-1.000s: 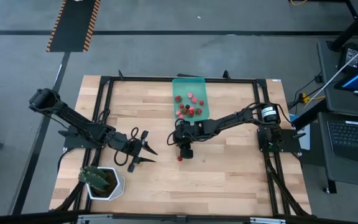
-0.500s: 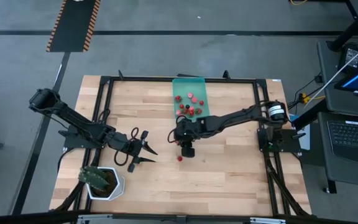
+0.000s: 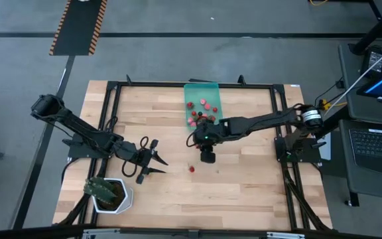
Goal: Pick and placing Produce into tupperware
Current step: Put the red strawberry into the blue bin
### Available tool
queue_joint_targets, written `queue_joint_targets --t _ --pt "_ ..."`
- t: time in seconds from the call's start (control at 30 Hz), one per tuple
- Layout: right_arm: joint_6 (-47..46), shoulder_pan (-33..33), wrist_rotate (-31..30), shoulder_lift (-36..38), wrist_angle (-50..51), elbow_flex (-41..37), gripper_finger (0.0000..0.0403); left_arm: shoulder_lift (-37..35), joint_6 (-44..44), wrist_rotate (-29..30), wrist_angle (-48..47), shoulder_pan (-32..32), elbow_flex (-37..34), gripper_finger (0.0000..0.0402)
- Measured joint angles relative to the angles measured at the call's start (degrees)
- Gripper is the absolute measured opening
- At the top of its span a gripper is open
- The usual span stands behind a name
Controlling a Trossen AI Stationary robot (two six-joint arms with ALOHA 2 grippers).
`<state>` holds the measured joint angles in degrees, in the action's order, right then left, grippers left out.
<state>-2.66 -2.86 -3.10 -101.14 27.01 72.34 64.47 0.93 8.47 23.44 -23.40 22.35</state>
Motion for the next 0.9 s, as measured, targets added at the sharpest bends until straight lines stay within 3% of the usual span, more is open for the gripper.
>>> queue_joint_targets --t 0.23,0.4,0.63,0.9 --pt "-3.3 -0.1 -2.8 6.9 0.4 -4.9 0.0146 0.0 0.0 0.0 -0.4 0.0 0.0 0.0137" --pt "-6.0 -0.7 -3.5 13.0 -5.6 -12.4 0.0146 0.0 0.0 0.0 -0.6 0.0 0.0 0.0137" --pt "-7.7 -2.2 -3.4 20.5 -26.2 -27.0 0.0146 0.0 0.0 0.3 -0.7 0.0 0.0 0.0137" --pt "-7.4 -3.4 -3.1 22.1 -50.1 -41.4 0.0146 0.0 0.3 0.9 -0.5 0.0 0.0 0.0137"
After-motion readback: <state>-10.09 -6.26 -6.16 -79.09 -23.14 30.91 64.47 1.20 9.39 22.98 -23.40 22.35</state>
